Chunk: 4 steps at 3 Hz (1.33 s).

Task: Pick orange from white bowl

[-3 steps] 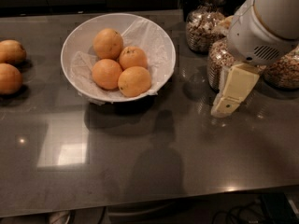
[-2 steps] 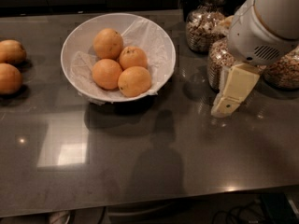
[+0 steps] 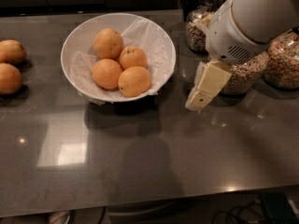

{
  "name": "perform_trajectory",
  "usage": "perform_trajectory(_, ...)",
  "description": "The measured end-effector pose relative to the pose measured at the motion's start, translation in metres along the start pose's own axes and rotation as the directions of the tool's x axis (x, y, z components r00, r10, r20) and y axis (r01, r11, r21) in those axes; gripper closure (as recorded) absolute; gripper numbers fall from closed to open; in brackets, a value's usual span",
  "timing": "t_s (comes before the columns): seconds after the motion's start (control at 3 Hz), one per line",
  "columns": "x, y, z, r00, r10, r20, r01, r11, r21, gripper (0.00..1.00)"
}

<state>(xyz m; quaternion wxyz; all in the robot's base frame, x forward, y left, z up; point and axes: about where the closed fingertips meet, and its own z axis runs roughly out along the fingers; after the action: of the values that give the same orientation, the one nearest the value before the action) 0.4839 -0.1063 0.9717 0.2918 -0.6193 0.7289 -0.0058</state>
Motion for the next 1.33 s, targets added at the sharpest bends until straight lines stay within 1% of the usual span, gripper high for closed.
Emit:
perform_trajectory(0.33,-0.034,-0.007,0.021,0.997,-0.024,0.068,0.026,0.9994,-0.021,0.0)
perform_trajectory(0.67,-0.034,-0.007,0.021,0.997,-0.024,0.068,0.026,0.9994,-0.021,0.0)
perform_trajectory(1.0,-0.036,-0.01,0.023,0.995,0.002,0.1,-0.001,1.0,-0.005,0.0)
perform_trajectory(1.33,-0.041,-0.022,0.033,0.983,0.104,0.149,-0.107,0.9941,0.015,0.0)
